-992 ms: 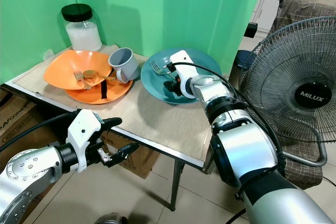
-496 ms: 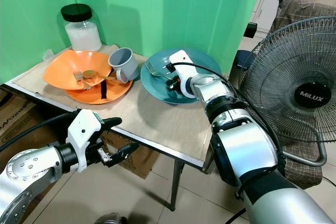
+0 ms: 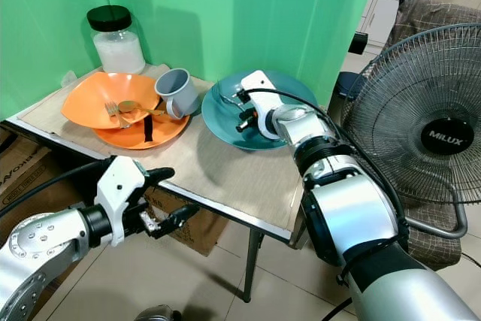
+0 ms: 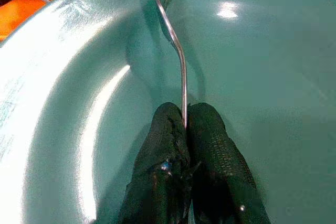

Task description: Setting the table

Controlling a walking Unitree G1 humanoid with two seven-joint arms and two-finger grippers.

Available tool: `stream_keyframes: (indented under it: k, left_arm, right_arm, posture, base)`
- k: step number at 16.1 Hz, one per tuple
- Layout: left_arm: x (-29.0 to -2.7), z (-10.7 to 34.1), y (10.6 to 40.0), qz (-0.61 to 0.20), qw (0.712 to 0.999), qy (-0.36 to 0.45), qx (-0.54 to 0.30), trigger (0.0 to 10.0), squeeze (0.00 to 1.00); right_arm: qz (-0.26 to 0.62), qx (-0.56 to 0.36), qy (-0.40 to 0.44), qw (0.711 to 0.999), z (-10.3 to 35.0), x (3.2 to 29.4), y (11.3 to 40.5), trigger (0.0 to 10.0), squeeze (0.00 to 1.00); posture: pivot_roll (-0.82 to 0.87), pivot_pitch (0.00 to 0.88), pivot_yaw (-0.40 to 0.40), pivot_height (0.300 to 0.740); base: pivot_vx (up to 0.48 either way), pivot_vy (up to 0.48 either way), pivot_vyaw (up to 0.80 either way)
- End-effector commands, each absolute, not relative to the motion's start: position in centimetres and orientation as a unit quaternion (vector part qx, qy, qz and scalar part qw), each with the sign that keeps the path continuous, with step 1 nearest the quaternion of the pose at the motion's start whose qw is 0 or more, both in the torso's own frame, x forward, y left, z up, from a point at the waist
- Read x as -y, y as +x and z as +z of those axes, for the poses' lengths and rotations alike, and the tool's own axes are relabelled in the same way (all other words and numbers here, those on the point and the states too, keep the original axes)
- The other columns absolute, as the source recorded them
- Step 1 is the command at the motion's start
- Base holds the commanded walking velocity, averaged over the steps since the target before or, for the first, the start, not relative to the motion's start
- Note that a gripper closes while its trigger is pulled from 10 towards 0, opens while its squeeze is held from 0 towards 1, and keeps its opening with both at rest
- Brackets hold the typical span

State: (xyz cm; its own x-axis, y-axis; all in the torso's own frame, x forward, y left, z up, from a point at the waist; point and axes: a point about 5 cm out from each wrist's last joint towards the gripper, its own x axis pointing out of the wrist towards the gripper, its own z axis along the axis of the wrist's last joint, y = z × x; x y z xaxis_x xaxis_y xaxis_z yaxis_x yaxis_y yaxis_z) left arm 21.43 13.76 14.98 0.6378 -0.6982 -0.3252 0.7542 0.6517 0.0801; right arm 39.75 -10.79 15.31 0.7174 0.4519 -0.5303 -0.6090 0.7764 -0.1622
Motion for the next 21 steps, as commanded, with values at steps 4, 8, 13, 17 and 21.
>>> stream_keyframes:
  k: [4, 8, 13, 17, 21]
  left_arm:
    - [-14.0, 15.5, 22.1, -0.383, 0.908, 0.122, -0.115, 10.0, 0.00]
    - [-13.8, 15.8, 22.7, -0.364, 0.919, 0.116, -0.093, 10.0, 0.00]
    - [-13.5, 16.9, 25.1, -0.253, 0.962, 0.096, -0.042, 10.0, 0.00]
    - [-14.4, 17.7, 25.9, -0.171, 0.980, 0.102, -0.006, 10.0, 0.00]
    - [-14.7, 17.3, 24.8, -0.134, 0.988, 0.082, -0.007, 10.0, 0.00]
  right_arm:
    - [0.285, -0.146, -0.100, 0.942, 20.6, 11.7, 41.3, 0.0, 0.00]
    - [0.308, -0.050, -0.013, 0.950, 23.6, 13.9, 40.9, 0.0, 0.00]
    - [0.276, 0.096, 0.050, 0.955, 25.0, 16.2, 34.2, 10.0, 0.00]
    - [0.170, 0.109, 0.064, 0.977, 22.7, 17.8, 28.0, 10.0, 0.00]
    - [0.096, 0.058, 0.036, 0.993, 19.0, 17.8, 23.7, 10.0, 0.00]
  posture:
    - [0.16, 0.000, -0.038, 0.740]
    - [0.15, 0.000, -0.038, 0.740]
    - [0.13, 0.000, -0.031, 0.740]
    - [0.11, 0.000, -0.012, 0.740]
    - [0.10, 0.000, -0.001, 0.740]
  base:
    - [0.000, 0.000, 0.00]
    - [0.000, 0.000, 0.00]
    - [0.000, 0.000, 0.00]
    - [0.000, 0.000, 0.00]
    - [0.000, 0.000, 0.00]
